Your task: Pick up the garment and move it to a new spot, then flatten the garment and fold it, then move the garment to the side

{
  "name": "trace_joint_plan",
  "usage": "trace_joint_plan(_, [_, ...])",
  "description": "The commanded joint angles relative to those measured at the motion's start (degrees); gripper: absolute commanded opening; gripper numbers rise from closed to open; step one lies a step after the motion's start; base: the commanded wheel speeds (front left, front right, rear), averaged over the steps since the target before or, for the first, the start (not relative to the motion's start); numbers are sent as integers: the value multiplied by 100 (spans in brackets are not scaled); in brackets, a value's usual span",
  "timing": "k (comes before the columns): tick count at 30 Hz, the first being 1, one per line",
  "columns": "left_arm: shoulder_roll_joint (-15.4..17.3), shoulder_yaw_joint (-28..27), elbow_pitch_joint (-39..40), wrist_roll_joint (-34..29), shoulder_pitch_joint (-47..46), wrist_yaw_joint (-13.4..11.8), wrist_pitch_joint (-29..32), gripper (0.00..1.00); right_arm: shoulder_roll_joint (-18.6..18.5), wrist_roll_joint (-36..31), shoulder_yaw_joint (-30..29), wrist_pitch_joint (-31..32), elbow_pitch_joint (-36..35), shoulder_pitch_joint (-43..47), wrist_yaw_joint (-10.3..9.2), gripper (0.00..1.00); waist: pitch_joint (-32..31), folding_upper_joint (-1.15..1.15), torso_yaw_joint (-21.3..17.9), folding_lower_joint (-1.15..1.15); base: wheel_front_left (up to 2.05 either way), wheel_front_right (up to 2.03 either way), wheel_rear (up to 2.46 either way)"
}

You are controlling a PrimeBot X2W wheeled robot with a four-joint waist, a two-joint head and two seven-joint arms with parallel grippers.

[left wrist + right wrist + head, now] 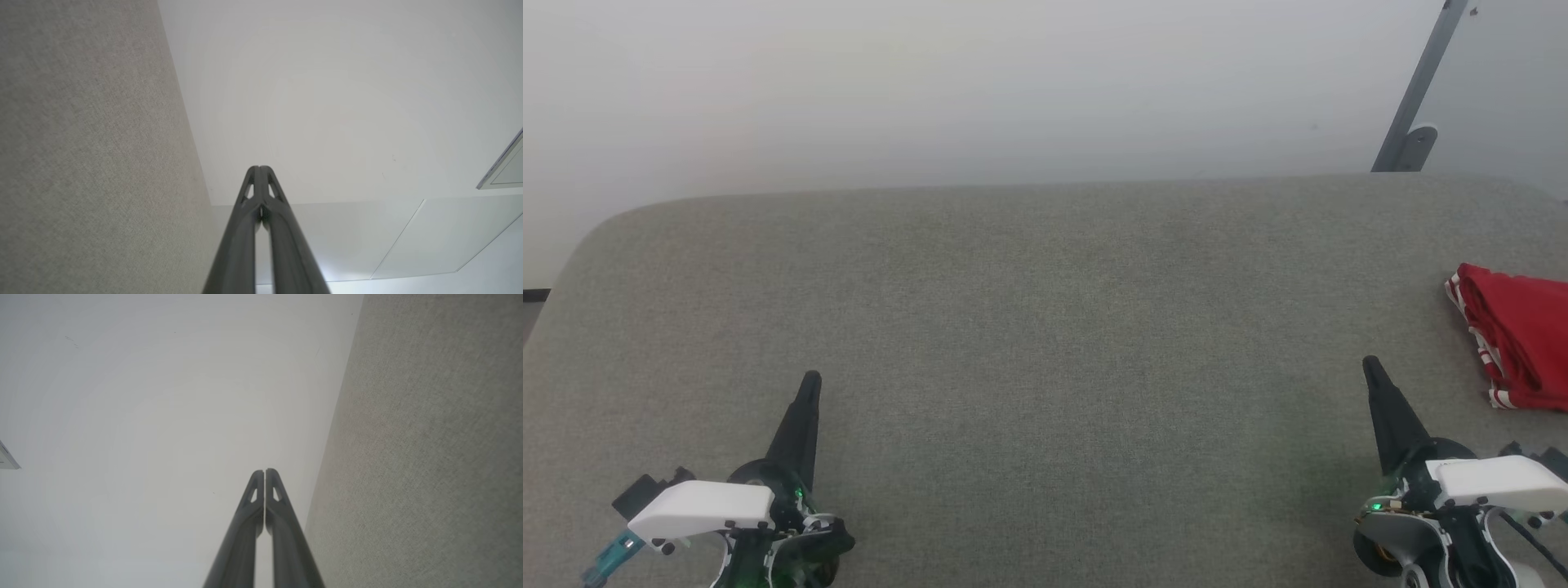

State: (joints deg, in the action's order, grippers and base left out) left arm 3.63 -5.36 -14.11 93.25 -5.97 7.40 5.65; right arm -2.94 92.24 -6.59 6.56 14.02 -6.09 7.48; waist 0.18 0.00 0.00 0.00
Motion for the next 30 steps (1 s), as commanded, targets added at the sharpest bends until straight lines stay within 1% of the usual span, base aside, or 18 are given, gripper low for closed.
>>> trace_joint_plan(1, [2, -19, 1, 8, -52, 16, 22, 0, 22, 23, -4, 13, 14, -37, 2, 0, 0, 0, 0, 0, 0, 0, 0])
trace_joint_plan(30, [-26, -55, 0, -36, -57, 16, 50, 0, 21, 25, -2, 11, 14, -36, 2, 0, 0, 0, 0, 0, 0, 0, 0])
